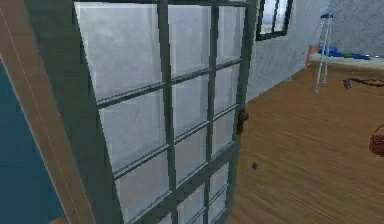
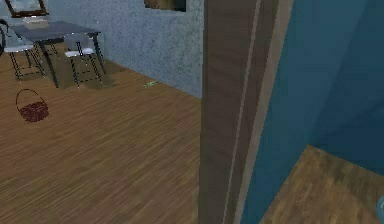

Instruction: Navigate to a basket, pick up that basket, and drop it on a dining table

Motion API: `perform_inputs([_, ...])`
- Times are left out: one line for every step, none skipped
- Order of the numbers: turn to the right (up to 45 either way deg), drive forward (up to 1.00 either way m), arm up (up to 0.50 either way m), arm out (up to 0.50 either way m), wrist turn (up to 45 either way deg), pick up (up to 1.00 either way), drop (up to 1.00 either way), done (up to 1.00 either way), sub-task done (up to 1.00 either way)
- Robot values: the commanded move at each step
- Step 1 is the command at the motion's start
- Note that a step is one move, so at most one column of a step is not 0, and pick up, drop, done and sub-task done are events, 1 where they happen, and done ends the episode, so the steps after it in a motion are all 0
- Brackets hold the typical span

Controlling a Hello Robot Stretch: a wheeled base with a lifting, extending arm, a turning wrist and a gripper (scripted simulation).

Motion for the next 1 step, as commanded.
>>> perform_inputs([0.0,0.10,0.00,0.00,0.0,0.00,0.00,0.00,0.00])
